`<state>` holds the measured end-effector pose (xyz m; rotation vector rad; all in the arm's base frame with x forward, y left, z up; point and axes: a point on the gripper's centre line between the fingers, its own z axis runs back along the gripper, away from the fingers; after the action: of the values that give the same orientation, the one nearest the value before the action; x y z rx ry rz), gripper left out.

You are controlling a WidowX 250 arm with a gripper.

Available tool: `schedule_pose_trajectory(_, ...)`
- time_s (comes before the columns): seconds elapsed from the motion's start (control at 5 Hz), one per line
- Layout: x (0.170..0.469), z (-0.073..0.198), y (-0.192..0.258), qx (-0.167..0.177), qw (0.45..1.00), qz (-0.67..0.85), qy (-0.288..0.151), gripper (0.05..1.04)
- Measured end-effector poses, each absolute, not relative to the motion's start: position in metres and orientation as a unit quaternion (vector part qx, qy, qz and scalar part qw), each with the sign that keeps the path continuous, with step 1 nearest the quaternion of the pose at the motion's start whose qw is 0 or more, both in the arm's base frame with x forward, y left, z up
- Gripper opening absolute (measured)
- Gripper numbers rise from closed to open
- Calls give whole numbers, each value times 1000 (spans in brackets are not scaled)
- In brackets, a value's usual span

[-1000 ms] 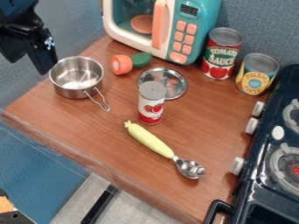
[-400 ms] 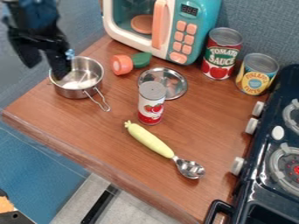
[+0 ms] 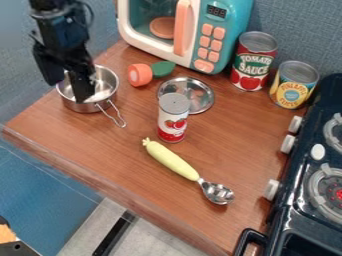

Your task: Place the yellow spoon vertically beside the can

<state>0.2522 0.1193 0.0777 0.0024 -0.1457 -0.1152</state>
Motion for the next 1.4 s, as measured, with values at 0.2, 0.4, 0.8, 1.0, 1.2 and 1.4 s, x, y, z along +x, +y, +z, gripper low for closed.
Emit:
schedule_pose_trajectory(0.2, 257, 70, 109, -9, 996, -51, -68, 1000)
schedule_pose_trajectory(0.4, 252, 63, 95, -40, 994, 85, -57, 1000)
schedule_pose_trajectory(0.8, 248, 71, 59, -43, 948, 311, -57, 1000)
schedule_pose_trajectory(1.0, 252, 68, 45, -30, 916, 397, -50, 1000)
schedule_pose_trajectory(1.2, 260, 56, 35, -21, 896, 443, -20, 1000)
schedule_pose_trajectory(1.4, 273, 38, 25, -49, 872, 487, -4, 1000)
